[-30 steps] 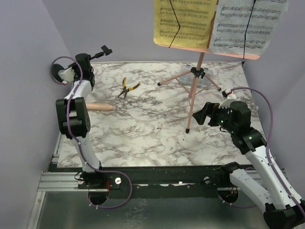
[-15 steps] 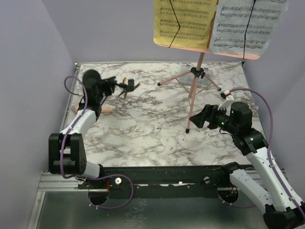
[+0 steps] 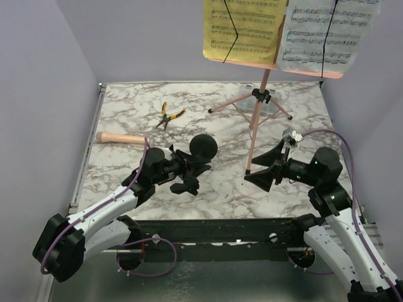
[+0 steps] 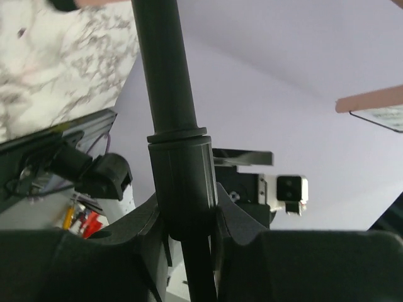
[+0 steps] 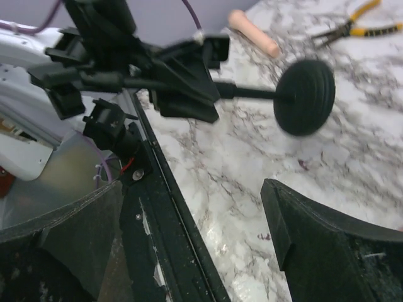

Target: Set up the instrument practice props

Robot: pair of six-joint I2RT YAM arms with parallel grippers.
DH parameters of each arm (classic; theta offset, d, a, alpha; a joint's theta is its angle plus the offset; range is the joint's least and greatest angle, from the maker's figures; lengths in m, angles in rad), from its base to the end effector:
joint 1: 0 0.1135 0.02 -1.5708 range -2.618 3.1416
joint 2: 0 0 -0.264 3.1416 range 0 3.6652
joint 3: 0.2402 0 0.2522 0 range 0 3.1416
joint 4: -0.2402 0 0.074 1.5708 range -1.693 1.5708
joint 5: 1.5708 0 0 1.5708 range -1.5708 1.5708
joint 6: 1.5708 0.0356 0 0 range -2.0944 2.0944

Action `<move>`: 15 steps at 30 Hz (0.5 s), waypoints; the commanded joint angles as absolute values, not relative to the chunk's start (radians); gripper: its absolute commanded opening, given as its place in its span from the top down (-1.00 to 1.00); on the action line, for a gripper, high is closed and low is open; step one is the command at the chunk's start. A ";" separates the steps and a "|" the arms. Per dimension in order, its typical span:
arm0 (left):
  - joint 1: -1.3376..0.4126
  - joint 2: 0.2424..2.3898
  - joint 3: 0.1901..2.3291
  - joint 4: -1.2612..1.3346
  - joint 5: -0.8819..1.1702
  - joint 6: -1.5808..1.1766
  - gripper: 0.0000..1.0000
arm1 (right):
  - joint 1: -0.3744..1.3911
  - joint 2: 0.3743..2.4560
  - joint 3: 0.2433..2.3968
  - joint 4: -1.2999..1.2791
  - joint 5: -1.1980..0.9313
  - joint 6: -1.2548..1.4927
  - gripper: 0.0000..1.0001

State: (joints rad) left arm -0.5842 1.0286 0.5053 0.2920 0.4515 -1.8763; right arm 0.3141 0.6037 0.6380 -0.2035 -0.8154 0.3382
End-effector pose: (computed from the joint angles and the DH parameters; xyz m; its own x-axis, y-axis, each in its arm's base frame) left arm 0.1826 -0.1393 0.2449 -0.7536 -0.5304 0.3881 -0.4382 -0.0347 -0.8982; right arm 0.1274 0.0687 0.3152 -0.4478 0.0937 -0.8892 -0.7905 0.4232 0.4427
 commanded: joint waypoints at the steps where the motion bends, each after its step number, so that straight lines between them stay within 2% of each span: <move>1: -0.700 0.920 0.405 0.351 0.267 -2.193 1.00 | 0.327 0.596 0.620 -0.031 -0.933 0.299 -0.97; 6: -0.706 0.943 0.416 0.350 0.272 -2.265 1.00 | 0.429 0.694 0.669 -0.013 -0.848 0.194 -0.96; 11: -0.717 1.015 0.429 0.350 0.302 -2.302 1.00 | 0.716 0.819 0.665 0.087 -0.617 0.035 -0.93; 15: -0.728 1.048 0.433 0.351 0.308 -2.310 1.00 | 0.901 0.891 0.631 0.262 -0.425 -0.113 -0.94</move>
